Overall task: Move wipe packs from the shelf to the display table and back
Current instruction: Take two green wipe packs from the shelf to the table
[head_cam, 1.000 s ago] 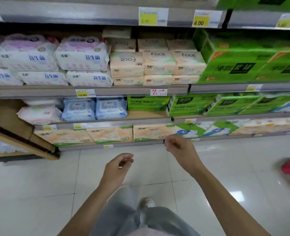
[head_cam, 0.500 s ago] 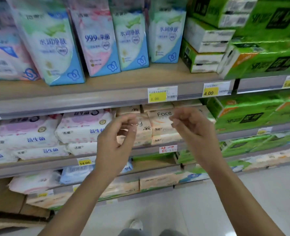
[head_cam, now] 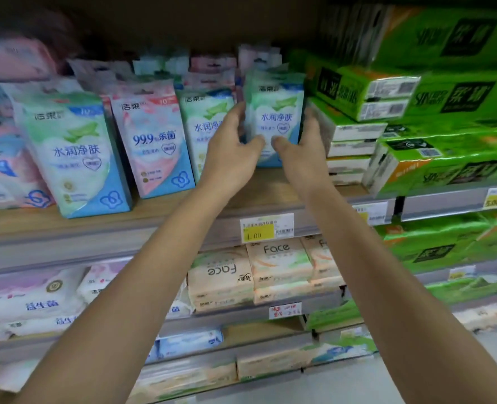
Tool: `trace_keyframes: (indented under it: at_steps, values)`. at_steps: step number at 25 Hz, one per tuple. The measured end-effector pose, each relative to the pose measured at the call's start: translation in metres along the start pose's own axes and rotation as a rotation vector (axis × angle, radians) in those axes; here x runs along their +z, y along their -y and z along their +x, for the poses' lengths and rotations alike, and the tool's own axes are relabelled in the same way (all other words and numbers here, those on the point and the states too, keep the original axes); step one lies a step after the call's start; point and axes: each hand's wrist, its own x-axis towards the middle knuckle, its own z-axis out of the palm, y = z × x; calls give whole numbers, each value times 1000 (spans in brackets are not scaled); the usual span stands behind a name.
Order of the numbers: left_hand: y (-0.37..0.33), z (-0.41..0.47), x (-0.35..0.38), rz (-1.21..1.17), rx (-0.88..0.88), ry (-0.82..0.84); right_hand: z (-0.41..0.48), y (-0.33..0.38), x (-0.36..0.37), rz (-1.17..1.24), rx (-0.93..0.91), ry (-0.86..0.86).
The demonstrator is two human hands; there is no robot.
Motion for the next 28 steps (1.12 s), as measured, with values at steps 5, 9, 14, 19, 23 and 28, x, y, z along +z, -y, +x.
trace_keyframes:
  at_steps: [5,9,14,19,23,28]
  values:
    - [7,14,19,-13,-67,38,10,-14,9,49,64,-16]
    - [13,16,25,-30,-167,58,-2,-14,6,-53,-3,-106]
    - [16,10,28,106,-90,-95,-18,-3,1,-64,-63,-154]
    - [9,5,26,286,5,-251,-26,11,-3,-46,-110,-186]
    - [-4,1,13,349,-4,-381,-30,20,-1,-30,-159,-171]
    - [-17,0,-3,-101,21,-281,-25,32,-1,119,-184,-171]
